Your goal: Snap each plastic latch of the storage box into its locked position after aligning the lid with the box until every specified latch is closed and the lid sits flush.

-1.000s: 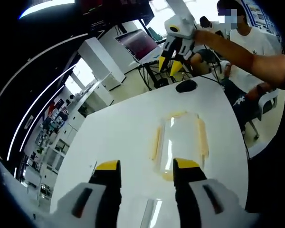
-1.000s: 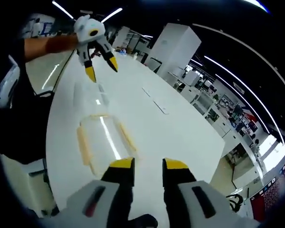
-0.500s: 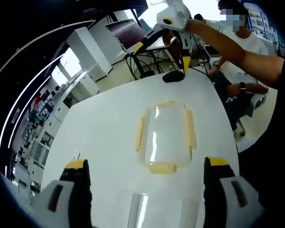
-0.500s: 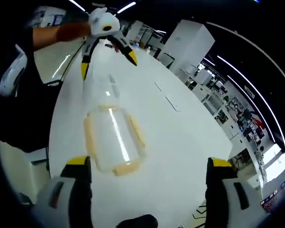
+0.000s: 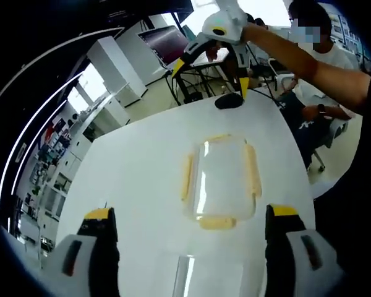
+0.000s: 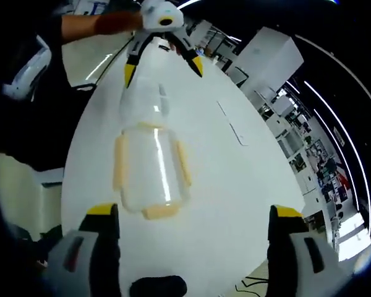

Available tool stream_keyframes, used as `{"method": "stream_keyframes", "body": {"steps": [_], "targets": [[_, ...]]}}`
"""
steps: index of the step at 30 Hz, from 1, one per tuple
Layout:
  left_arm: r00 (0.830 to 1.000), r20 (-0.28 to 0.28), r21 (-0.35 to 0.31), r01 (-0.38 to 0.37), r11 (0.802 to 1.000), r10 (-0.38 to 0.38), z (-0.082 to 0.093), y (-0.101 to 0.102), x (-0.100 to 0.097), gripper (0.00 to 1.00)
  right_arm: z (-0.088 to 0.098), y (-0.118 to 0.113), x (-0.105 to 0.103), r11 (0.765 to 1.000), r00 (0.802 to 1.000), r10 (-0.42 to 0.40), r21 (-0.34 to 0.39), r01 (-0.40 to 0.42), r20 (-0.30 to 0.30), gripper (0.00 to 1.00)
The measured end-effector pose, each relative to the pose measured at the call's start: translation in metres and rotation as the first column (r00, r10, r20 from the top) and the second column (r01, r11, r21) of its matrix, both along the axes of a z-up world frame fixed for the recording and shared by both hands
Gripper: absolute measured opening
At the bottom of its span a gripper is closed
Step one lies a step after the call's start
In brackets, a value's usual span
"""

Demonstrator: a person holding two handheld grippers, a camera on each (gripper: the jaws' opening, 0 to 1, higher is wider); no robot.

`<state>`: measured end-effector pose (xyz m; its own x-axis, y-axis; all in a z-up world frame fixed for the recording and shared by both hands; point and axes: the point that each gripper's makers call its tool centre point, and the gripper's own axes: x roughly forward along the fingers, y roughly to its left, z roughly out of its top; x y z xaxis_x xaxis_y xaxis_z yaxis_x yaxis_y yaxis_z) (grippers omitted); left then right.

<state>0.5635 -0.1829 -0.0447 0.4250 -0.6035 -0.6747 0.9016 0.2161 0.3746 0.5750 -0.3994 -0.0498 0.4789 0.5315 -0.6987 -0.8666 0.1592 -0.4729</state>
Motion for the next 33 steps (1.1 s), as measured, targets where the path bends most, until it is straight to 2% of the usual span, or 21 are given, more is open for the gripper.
{"method": "stream_keyframes", "body": {"steps": [2, 8, 16, 23, 27, 30, 33], "targets": [[1.000, -0.009, 0.007, -0.001, 1.000, 0.001, -0.002, 0.001, 0.001, 1.00, -0.003, 0.001, -0.001, 1.000, 1.000, 0.016, -0.015, -0.016, -0.015, 0.96], [1.000, -0.016, 0.008, -0.021, 1.000, 0.021, -0.003, -0.002, 0.005, 0.99, -0.005, 0.000, 0.000, 1.000, 1.000, 0.018, -0.018, -0.018, -0.019, 0.97], [0.999, -0.046, 0.053, 0.002, 0.999, 0.000, -0.020, -0.005, 0.004, 0.98, -0.014, -0.009, 0.001, 0.999, 0.999, 0.010, -0.033, -0.012, -0.050, 0.96], [0.998, -0.064, 0.072, 0.004, 0.997, 0.000, -0.022, -0.004, 0.003, 0.96, -0.016, -0.008, 0.002, 0.999, 0.998, 0.021, -0.044, -0.024, -0.061, 0.95], [0.998, -0.062, 0.074, 0.007, 0.997, -0.002, -0.011, 0.000, 0.008, 0.95, -0.011, -0.007, 0.009, 0.996, 0.997, 0.022, -0.081, -0.028, -0.070, 0.94], [0.997, -0.078, 0.064, 0.005, 0.998, 0.000, -0.006, 0.003, 0.012, 0.96, -0.008, -0.006, 0.007, 0.994, 0.996, 0.038, -0.095, -0.046, -0.086, 0.89], [0.995, -0.100, 0.053, 0.012, 0.999, -0.007, -0.004, 0.001, 0.005, 0.96, -0.007, -0.006, 0.007, 0.994, 0.995, 0.039, -0.095, -0.047, -0.092, 0.88]]}}
